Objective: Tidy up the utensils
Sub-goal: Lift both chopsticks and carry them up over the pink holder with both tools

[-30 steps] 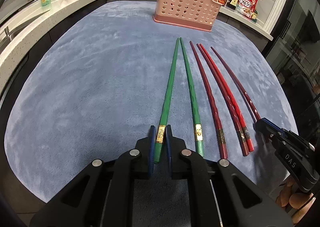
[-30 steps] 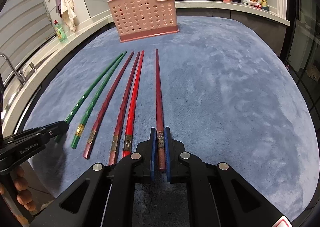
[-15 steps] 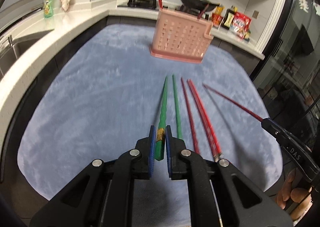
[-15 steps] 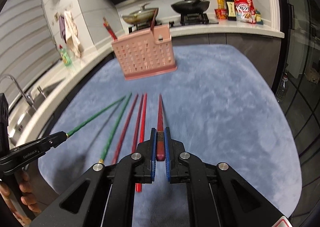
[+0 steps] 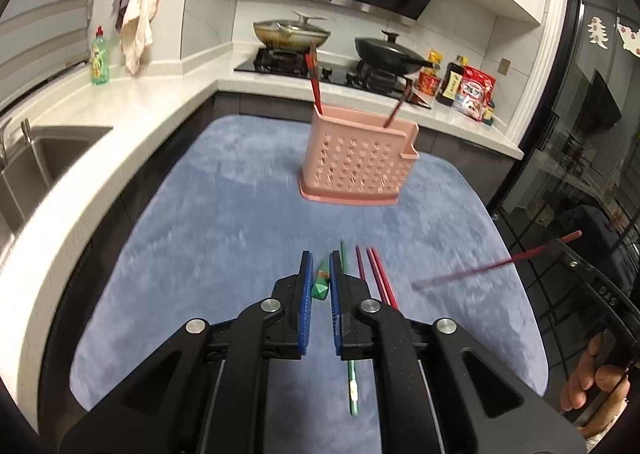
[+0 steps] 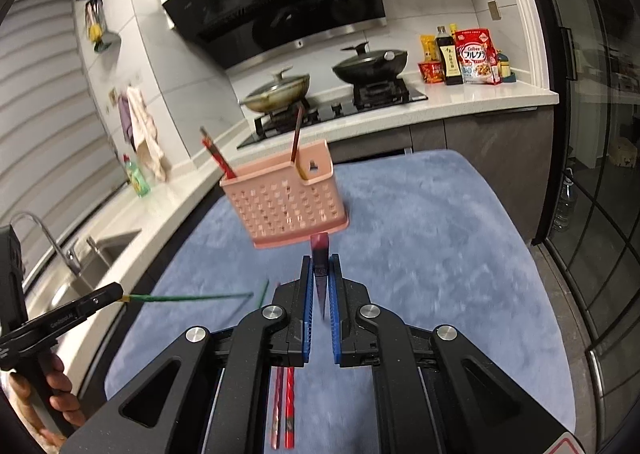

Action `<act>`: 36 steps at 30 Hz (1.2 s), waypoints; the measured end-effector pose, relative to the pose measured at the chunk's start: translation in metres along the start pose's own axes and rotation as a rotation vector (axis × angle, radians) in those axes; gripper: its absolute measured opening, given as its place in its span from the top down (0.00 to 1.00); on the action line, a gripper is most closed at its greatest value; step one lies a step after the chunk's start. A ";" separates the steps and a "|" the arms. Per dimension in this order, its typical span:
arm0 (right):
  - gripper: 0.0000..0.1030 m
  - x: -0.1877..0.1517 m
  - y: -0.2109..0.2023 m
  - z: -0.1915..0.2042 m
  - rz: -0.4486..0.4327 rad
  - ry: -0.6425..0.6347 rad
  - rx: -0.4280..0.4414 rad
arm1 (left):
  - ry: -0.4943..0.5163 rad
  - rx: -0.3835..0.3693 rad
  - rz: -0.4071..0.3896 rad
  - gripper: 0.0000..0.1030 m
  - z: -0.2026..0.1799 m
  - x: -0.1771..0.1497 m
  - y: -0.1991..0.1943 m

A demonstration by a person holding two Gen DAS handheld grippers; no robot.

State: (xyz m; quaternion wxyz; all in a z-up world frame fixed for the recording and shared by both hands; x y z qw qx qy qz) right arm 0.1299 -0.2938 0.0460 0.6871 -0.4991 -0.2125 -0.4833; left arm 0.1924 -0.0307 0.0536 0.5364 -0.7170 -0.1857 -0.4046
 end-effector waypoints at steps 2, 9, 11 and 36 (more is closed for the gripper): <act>0.93 0.008 0.000 0.000 -0.015 0.002 -0.003 | -0.003 0.005 -0.007 0.95 0.003 0.009 0.002; 0.93 0.032 0.001 0.005 -0.056 -0.006 0.009 | 0.010 0.011 -0.050 0.96 0.004 0.045 0.007; 0.93 0.036 -0.001 0.006 -0.063 0.000 0.017 | 0.000 0.007 -0.054 0.96 0.006 0.046 0.006; 0.93 0.039 -0.040 0.018 -0.106 0.022 0.050 | 0.027 -0.077 0.309 0.73 0.007 -0.166 0.053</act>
Point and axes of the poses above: each gripper's, at about its wrist camera, not at the fingertips, and y roughly the way its jaws point, z to its left, x to its top, the point moved 10 cm from there along y, roughly the way its jaws point, and after that the axes turned 7 degrees about y, right-handed, at the moved point
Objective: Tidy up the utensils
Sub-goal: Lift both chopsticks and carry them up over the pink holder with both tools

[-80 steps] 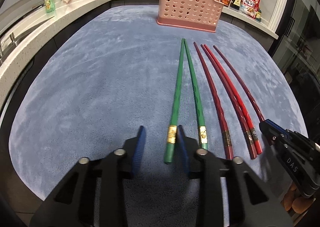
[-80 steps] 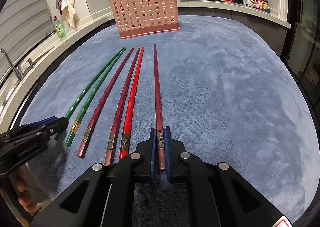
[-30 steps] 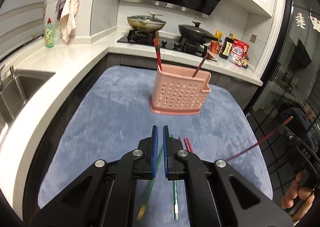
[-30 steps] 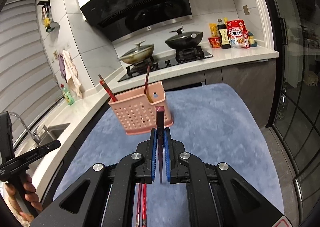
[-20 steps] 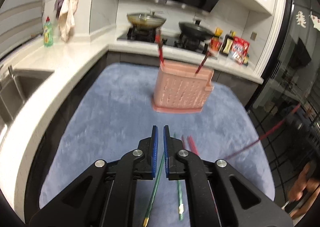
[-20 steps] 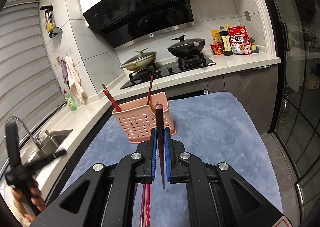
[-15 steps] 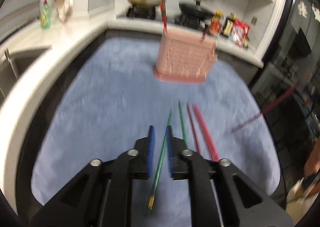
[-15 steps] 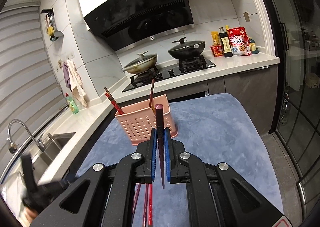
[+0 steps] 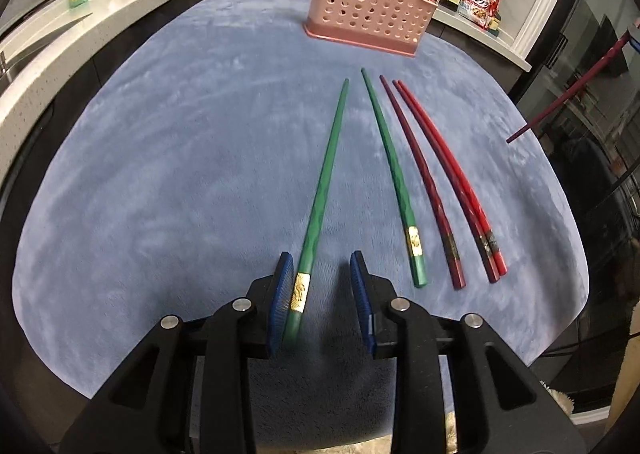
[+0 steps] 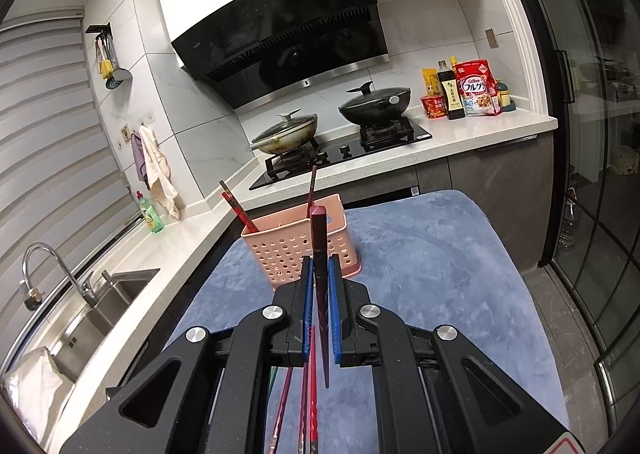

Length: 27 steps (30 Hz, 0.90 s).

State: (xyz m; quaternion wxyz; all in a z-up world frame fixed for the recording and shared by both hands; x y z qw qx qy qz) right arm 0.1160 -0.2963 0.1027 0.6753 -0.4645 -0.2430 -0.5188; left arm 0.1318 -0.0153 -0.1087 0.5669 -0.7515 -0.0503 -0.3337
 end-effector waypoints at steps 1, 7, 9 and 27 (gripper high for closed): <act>0.93 -0.001 -0.001 0.000 0.001 0.000 -0.001 | 0.001 0.002 0.001 0.73 0.001 0.000 0.001; 0.93 -0.003 -0.002 0.002 0.004 0.001 -0.002 | -0.010 0.027 -0.005 0.84 0.003 -0.002 0.004; 0.93 -0.004 -0.002 0.002 0.003 0.003 -0.002 | -0.020 0.025 -0.006 0.88 0.005 -0.004 0.003; 0.93 0.004 -0.004 0.007 -0.027 0.000 0.010 | 0.004 0.018 -0.213 0.93 0.000 0.075 -0.087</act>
Point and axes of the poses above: each gripper's, at about its wrist camera, not at the fingertips, and y roughly the way its jaws point, z to its left, x to its top, the point moved 10 cm from there along y, roughly the way its jaws point, and after that the axes turned 7 degrees about y, right-handed, at the moved point
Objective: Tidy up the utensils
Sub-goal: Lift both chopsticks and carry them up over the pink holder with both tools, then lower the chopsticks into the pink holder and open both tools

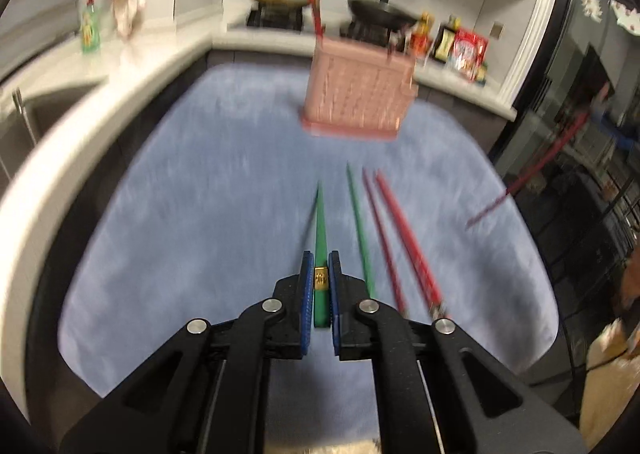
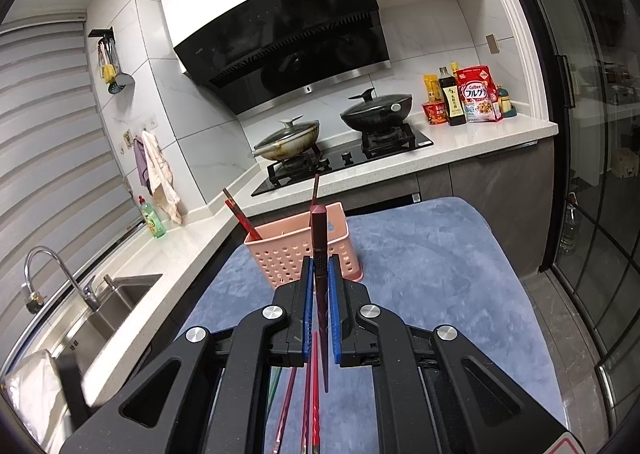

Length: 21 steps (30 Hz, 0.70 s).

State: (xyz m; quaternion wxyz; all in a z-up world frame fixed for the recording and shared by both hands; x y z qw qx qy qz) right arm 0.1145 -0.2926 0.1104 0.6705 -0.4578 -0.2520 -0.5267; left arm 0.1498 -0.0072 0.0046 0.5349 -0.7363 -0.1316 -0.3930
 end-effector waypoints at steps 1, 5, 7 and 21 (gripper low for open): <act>0.93 0.001 0.001 0.001 0.000 0.004 0.007 | 0.000 -0.004 -0.026 0.93 0.000 0.014 -0.005; 0.93 0.008 0.007 0.002 0.003 0.014 0.024 | 0.013 0.018 -0.101 0.93 0.003 0.060 -0.016; 0.93 0.011 0.011 0.002 0.005 0.017 0.031 | 0.014 0.028 -0.135 0.93 0.003 0.084 -0.018; 0.93 0.070 0.067 0.023 -0.007 0.028 0.123 | 0.027 -0.014 -0.321 0.93 -0.022 0.235 -0.024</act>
Point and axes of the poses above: each gripper's, at about its wrist camera, not at the fingertips, and y roughly the way its jaws point, z to its left, x to its top, the point moved 10 cm from there along y, roughly the way its jaws point, and after that the axes turned 7 degrees about y, right-handed, at the moved point
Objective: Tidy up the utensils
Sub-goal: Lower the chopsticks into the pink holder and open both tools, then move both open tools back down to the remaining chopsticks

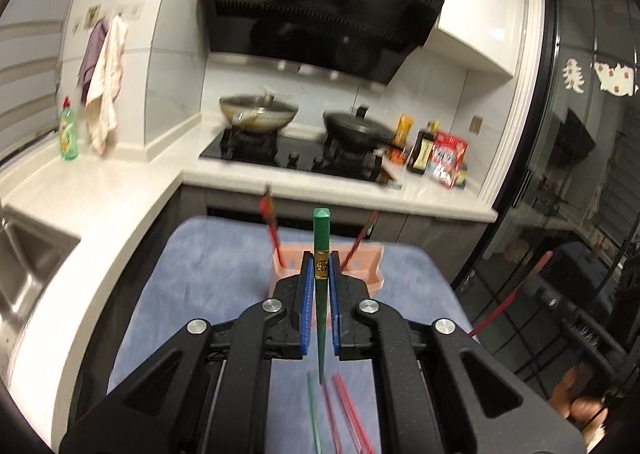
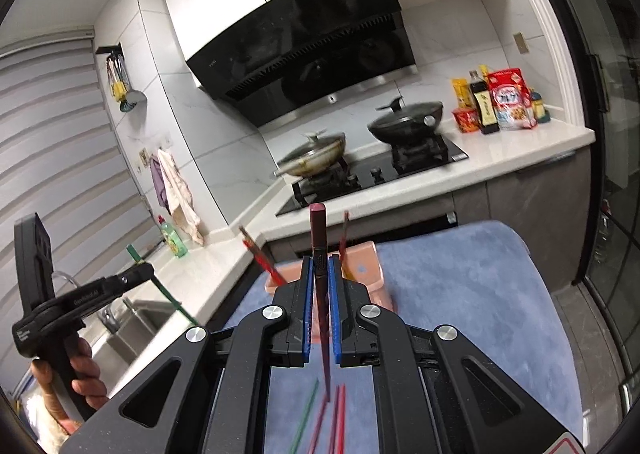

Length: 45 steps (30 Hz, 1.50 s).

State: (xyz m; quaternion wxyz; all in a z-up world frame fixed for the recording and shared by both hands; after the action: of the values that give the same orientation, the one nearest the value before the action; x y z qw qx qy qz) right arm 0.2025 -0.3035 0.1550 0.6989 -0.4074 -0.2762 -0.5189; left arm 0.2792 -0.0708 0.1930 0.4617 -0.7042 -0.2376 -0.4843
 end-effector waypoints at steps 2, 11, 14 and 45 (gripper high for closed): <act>0.93 0.018 0.011 0.004 -0.019 0.011 0.026 | 0.005 0.003 -0.041 0.93 -0.003 0.022 0.003; 0.93 0.084 0.082 0.014 -0.077 0.069 0.073 | 0.022 0.040 -0.171 0.93 -0.010 0.101 0.042; 0.93 0.094 0.104 0.013 -0.092 0.077 0.076 | 0.026 0.057 -0.176 0.93 -0.007 0.108 0.057; 0.64 0.060 0.121 0.007 -0.038 -0.014 -0.016 | 0.038 0.156 -0.079 0.28 0.024 0.051 0.085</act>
State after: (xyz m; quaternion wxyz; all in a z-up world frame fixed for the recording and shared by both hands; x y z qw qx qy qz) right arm 0.3368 -0.3123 0.1728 0.6834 -0.4114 -0.2848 -0.5315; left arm 0.3779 -0.0944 0.2009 0.5001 -0.6469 -0.2931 -0.4955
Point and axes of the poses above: each gripper's, at about its wrist camera, not at the fingertips, and y roughly the way its jaws point, z to its left, x to its top, the point moved 10 cm from there along y, roughly the way its jaws point, and after that the axes turned 7 degrees about y, right-handed, at the moved point
